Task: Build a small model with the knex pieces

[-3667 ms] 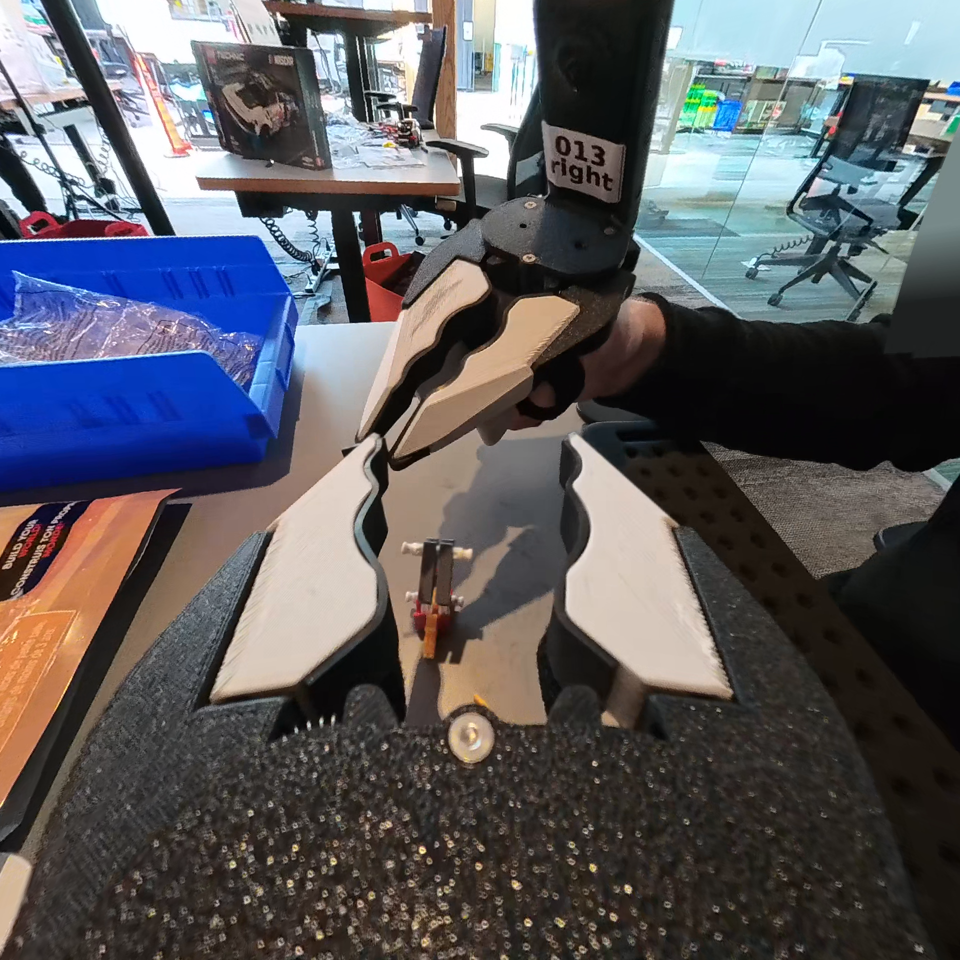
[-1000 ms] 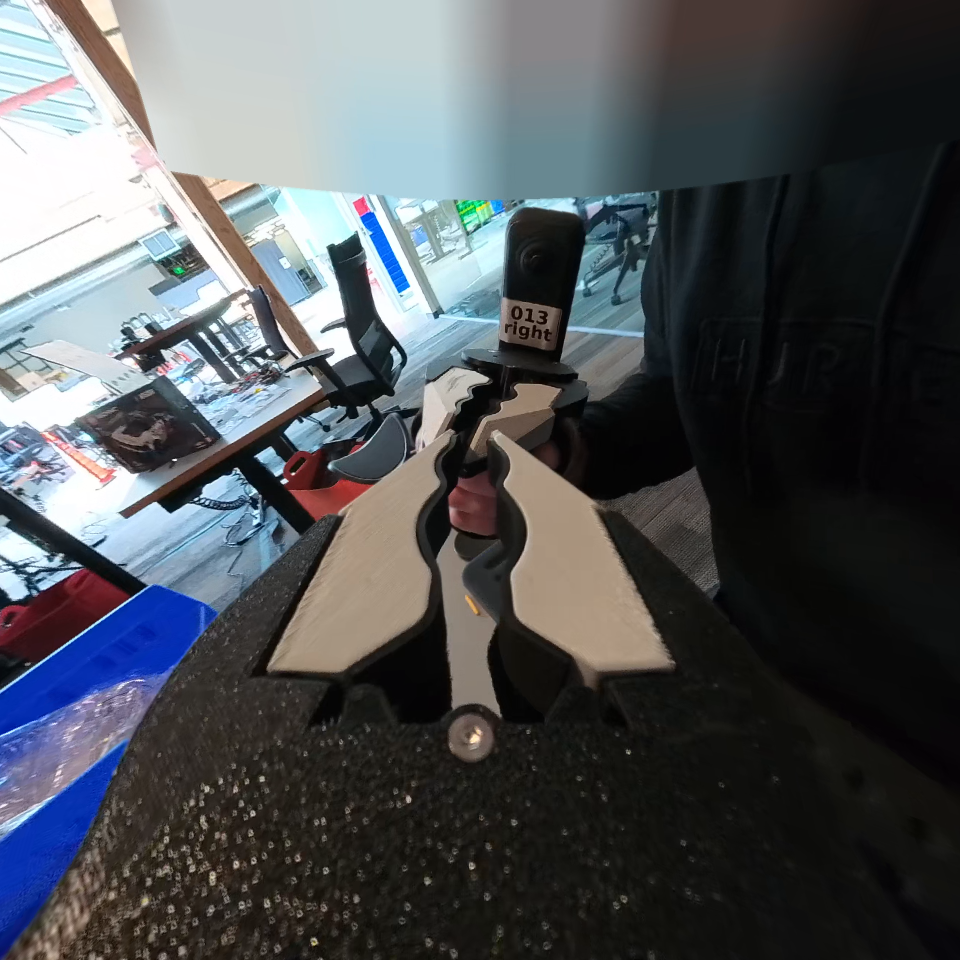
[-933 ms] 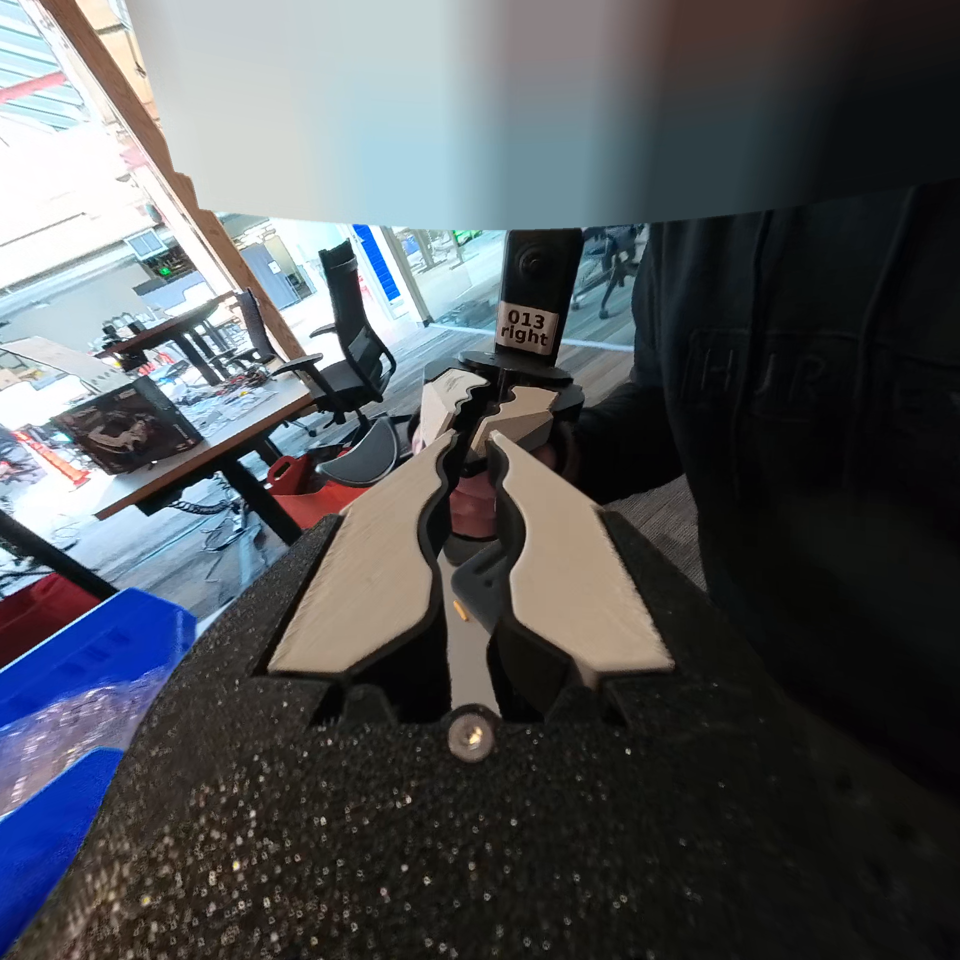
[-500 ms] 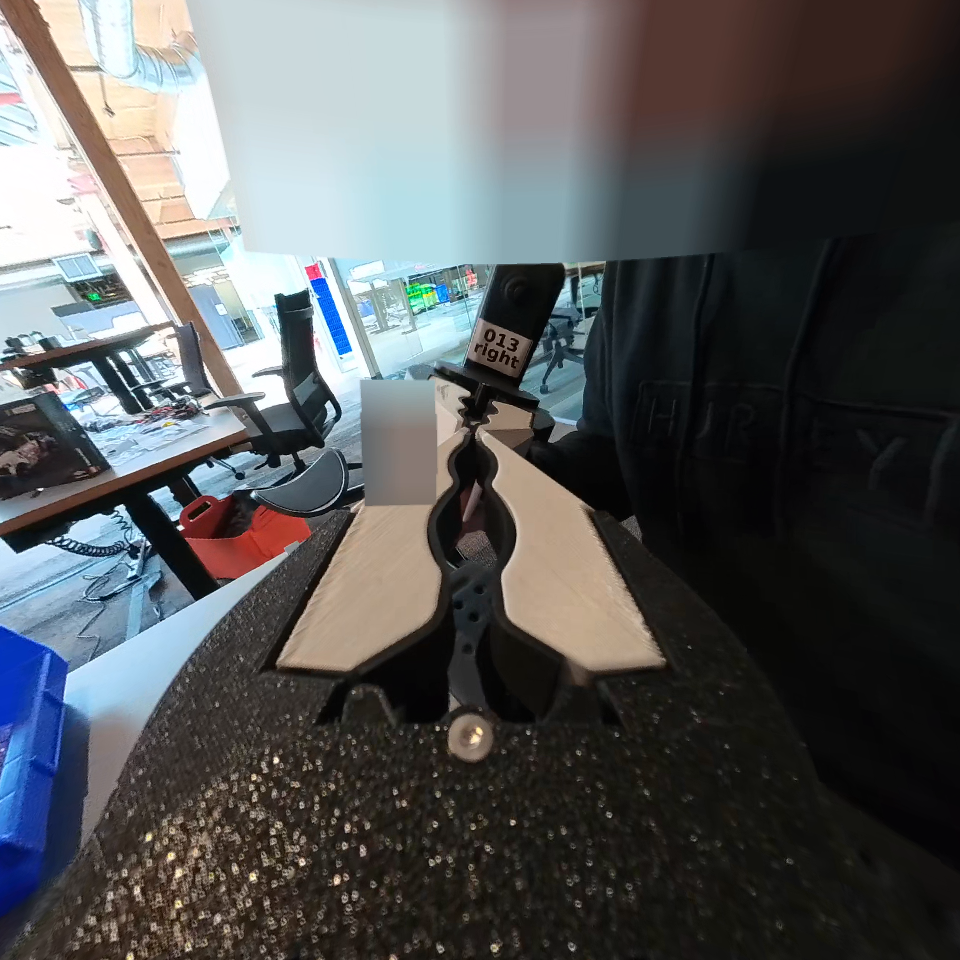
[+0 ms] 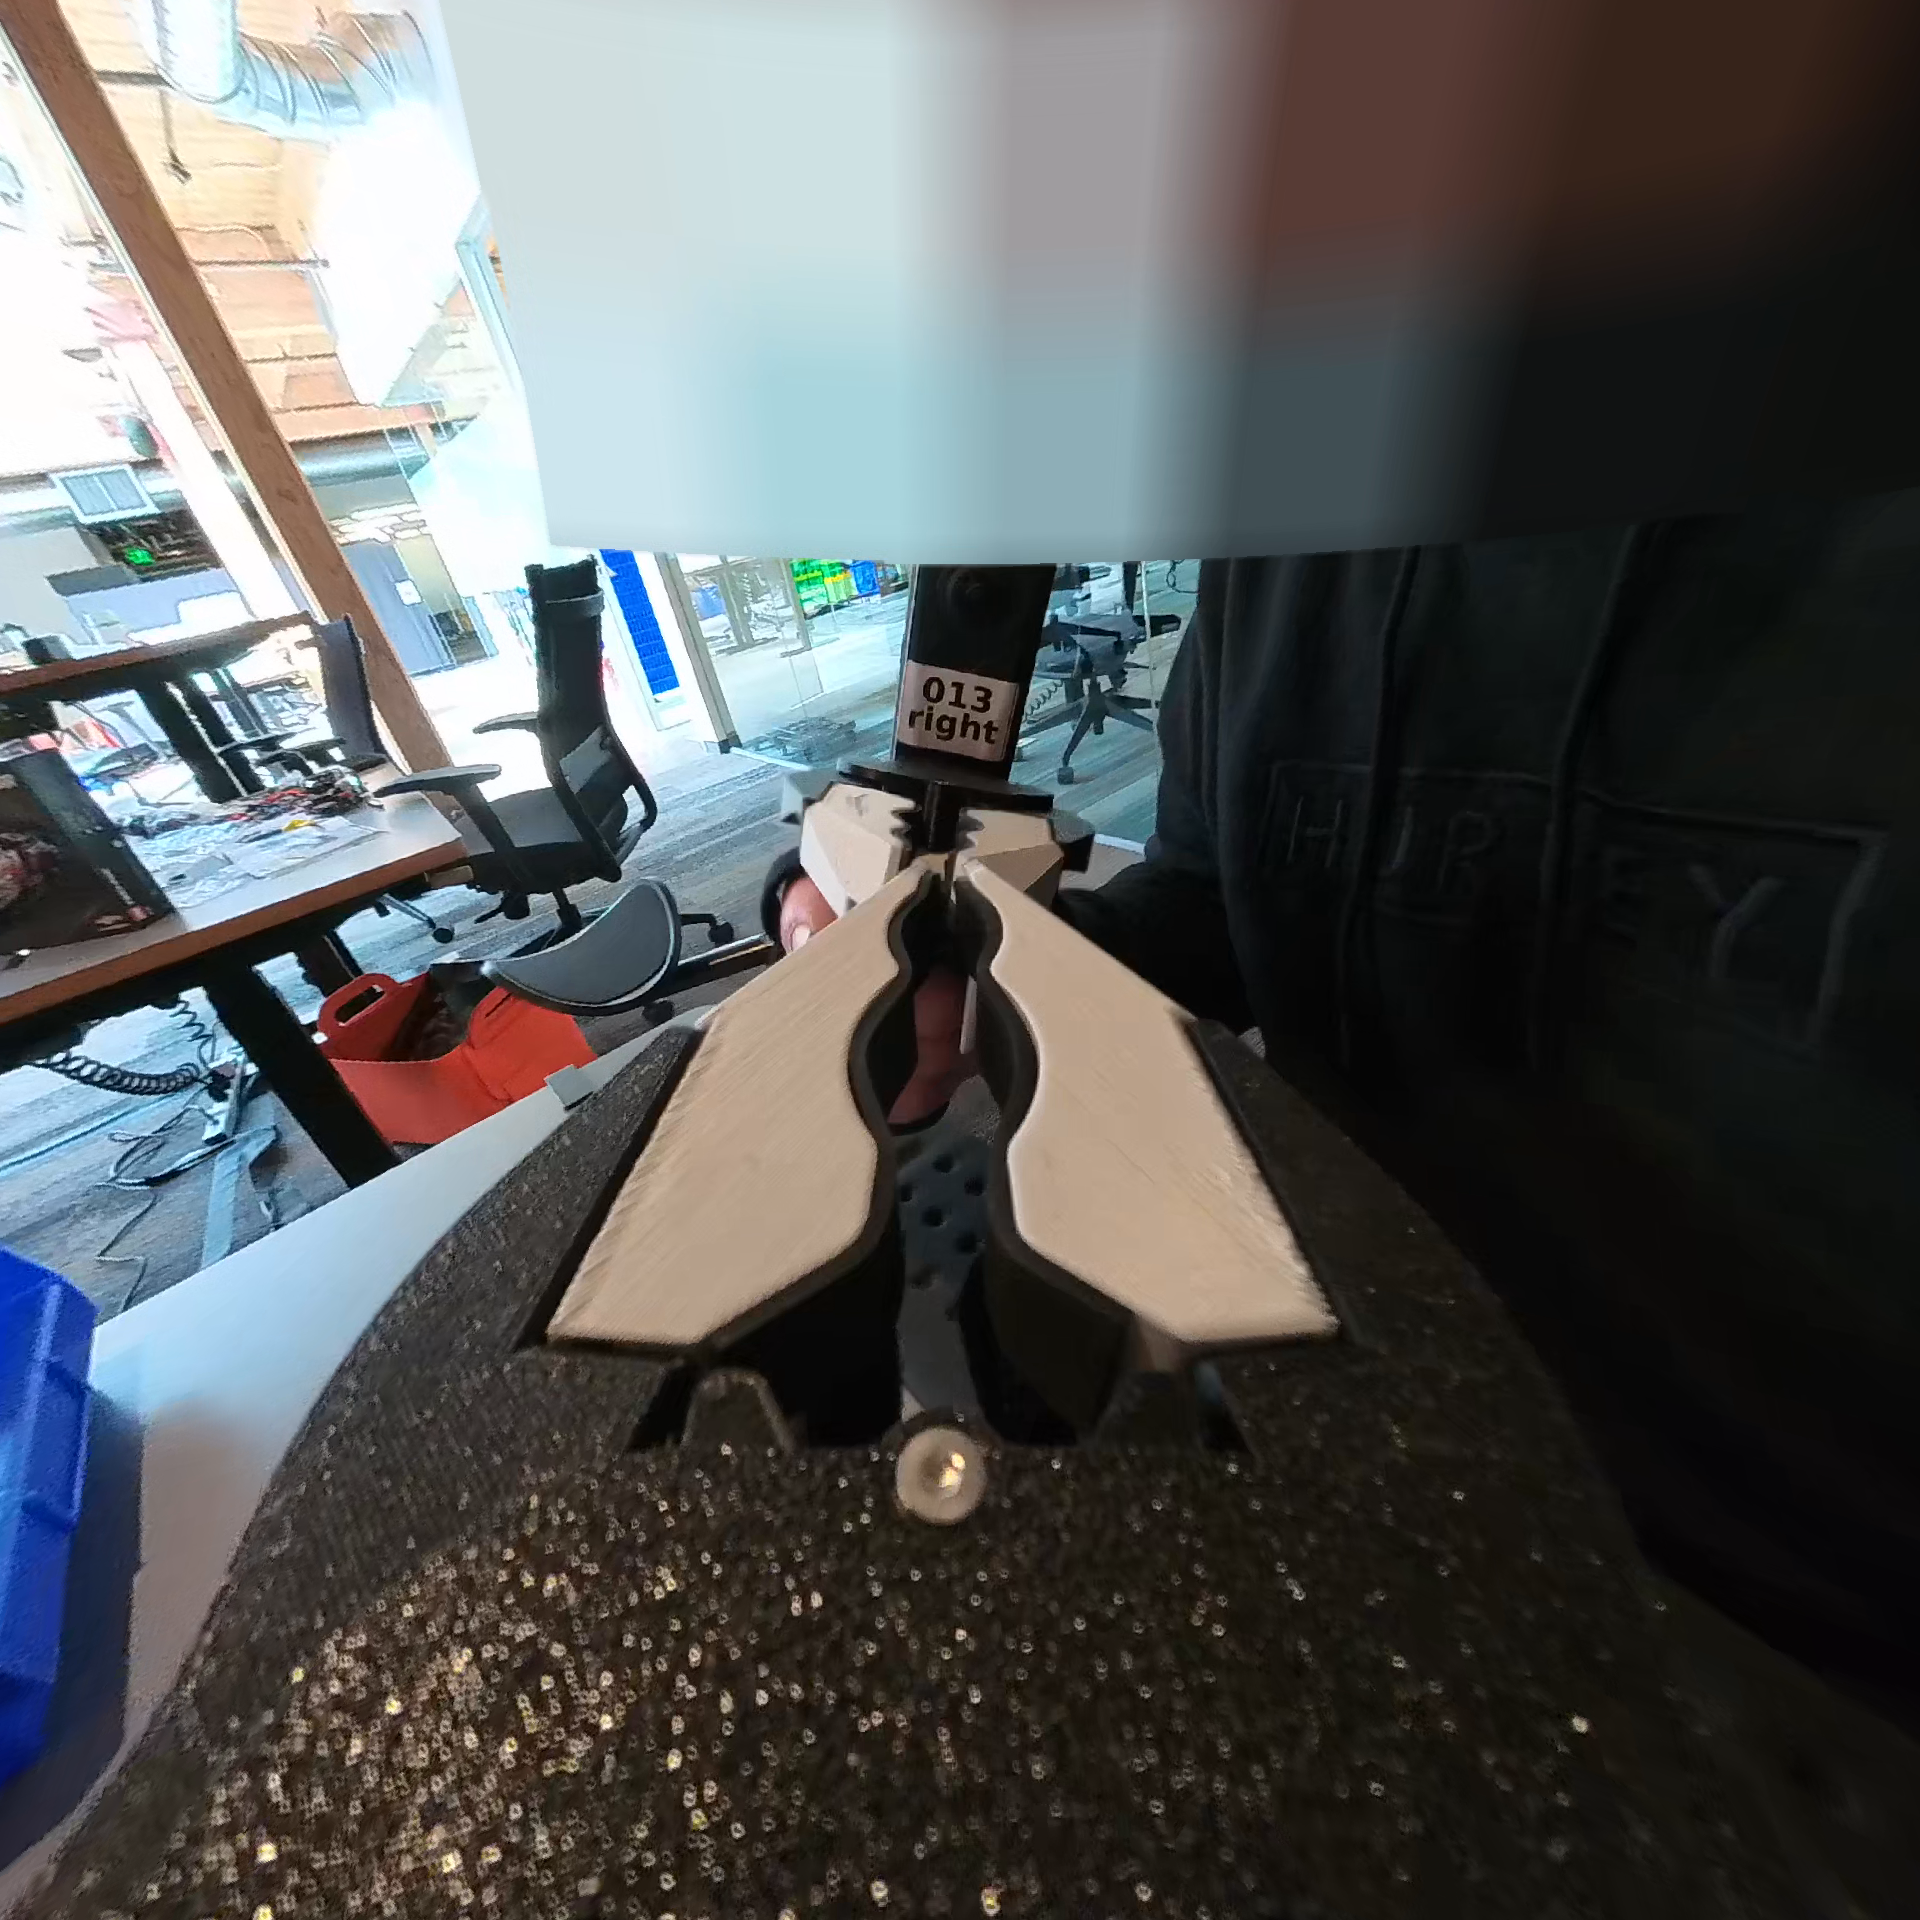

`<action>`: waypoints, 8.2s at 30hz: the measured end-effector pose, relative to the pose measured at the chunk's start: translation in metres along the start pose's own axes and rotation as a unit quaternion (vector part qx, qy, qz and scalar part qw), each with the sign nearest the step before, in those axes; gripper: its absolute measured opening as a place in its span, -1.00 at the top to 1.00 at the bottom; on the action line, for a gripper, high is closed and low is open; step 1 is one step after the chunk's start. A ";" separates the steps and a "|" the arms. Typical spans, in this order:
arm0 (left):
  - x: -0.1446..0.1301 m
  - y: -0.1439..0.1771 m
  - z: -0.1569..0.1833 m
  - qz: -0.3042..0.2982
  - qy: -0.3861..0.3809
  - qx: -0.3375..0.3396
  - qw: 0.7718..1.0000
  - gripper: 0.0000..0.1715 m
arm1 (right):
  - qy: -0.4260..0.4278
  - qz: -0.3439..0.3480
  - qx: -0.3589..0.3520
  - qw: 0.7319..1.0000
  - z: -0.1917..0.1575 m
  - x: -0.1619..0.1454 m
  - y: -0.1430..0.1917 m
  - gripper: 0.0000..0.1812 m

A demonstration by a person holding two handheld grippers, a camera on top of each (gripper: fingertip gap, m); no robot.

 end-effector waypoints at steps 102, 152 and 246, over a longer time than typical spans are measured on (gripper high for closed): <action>-0.105 0.468 0.115 -0.647 0.355 0.270 0.618 0.57 | -0.204 -0.097 0.256 0.940 -0.057 -0.110 -0.194 0.70; -0.118 0.392 0.128 -0.631 0.214 0.256 0.700 0.42 | -0.192 -0.110 0.243 0.945 -0.052 -0.116 -0.192 0.70; -0.105 0.484 0.178 -0.804 0.209 0.230 0.507 -0.16 | -0.183 -0.100 0.249 0.946 -0.051 -0.111 -0.188 0.70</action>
Point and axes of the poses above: each gripper's, where its closed fingertips meet, y back along the fingers, x out of its top, z = x × y across the jaws, the point moved 4 cm from there along y, back along the fingers, and after that the axes turned 7 degrees about x, right-handed, at the moved point
